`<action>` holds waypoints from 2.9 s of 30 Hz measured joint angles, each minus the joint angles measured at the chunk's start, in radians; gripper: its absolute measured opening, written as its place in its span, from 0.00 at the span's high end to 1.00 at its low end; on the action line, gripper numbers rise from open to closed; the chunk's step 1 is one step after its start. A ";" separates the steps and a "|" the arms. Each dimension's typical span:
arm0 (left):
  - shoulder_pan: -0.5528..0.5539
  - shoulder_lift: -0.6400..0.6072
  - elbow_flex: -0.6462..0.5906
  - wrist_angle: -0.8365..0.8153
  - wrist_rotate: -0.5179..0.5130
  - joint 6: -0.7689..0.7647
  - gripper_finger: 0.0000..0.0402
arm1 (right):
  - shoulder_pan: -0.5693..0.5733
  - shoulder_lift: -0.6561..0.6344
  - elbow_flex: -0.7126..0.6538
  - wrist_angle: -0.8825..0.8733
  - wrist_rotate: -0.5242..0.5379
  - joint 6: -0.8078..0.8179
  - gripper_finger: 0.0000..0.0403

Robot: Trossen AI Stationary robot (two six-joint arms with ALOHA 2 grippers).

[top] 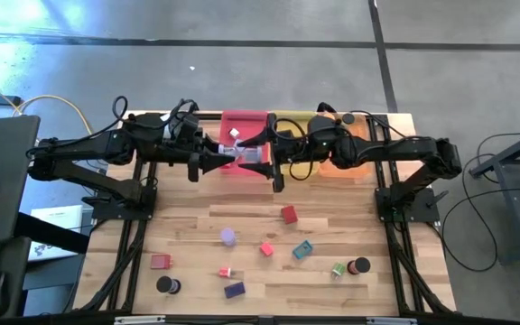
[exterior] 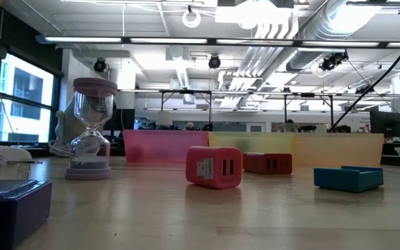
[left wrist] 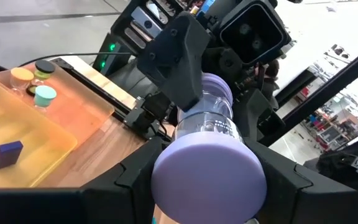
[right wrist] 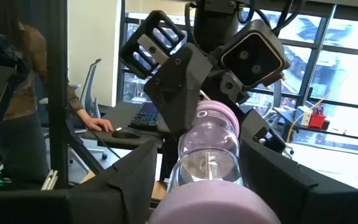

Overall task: Pick & Place Office items
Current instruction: Put the top violet hourglass into the orange bin

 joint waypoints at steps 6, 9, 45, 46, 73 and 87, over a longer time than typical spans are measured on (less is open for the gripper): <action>0.000 0.000 0.000 0.000 -0.011 0.001 0.54 | -0.001 0.000 0.000 -0.003 0.014 -0.003 0.59; 0.001 0.000 0.000 -0.001 -0.006 0.005 0.54 | -0.002 0.000 0.000 -0.004 0.016 -0.015 0.59; 0.087 -0.008 0.000 -0.282 0.006 -0.038 0.21 | -0.234 -0.215 0.000 -1.299 0.279 0.462 0.59; 0.095 -0.008 0.000 -0.306 0.006 -0.047 0.21 | -0.261 -0.215 0.000 -1.352 0.289 0.480 0.59; 0.106 -0.008 0.000 -0.525 0.120 -0.064 0.21 | -0.765 -0.152 -0.363 -1.306 0.222 0.471 0.59; 0.106 -0.007 0.000 -0.516 0.117 -0.064 0.21 | -0.808 -0.040 -0.373 -1.243 0.267 0.446 0.59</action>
